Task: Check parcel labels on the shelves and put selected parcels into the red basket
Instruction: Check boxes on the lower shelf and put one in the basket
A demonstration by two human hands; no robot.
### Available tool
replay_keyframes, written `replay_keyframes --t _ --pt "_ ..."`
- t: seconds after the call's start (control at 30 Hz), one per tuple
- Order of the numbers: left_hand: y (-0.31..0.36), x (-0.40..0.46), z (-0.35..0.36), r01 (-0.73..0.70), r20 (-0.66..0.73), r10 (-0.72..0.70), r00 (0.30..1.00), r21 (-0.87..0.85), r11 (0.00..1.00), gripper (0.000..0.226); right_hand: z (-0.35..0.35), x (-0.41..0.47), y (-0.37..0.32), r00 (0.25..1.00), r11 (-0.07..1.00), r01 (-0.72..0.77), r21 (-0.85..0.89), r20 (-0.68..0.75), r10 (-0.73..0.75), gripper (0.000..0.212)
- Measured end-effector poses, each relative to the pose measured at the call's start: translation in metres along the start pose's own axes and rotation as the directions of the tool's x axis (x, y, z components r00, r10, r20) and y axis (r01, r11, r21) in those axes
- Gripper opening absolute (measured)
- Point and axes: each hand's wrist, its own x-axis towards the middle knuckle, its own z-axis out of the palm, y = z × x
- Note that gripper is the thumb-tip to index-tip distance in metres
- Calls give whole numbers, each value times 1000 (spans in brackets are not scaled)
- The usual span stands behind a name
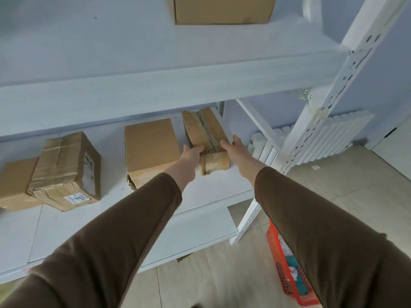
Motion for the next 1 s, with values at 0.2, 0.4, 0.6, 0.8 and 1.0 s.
replay_keyframes --t 0.2,0.4,0.6,0.8,1.0 --pt "-20 21 5 -68 30 69 997 -45 997 76 8 -3 19 997 974 -69 215 59 57 46" --pt "-43 -69 18 -236 39 241 970 -104 966 65 -20 -83 38 999 926 -10 378 33 -2 38" --pt "-103 -180 46 -482 -6 483 876 -81 872 57 -55 -168 73 993 768 45 639 54 -103 37" --pt "-141 -236 48 -666 -19 668 743 76 742 41 -76 -224 116 941 520 -231 822 324 -94 59" --pt "-151 -271 49 -596 -29 599 800 71 800 72 -84 -269 132 945 505 -218 835 310 -105 51"
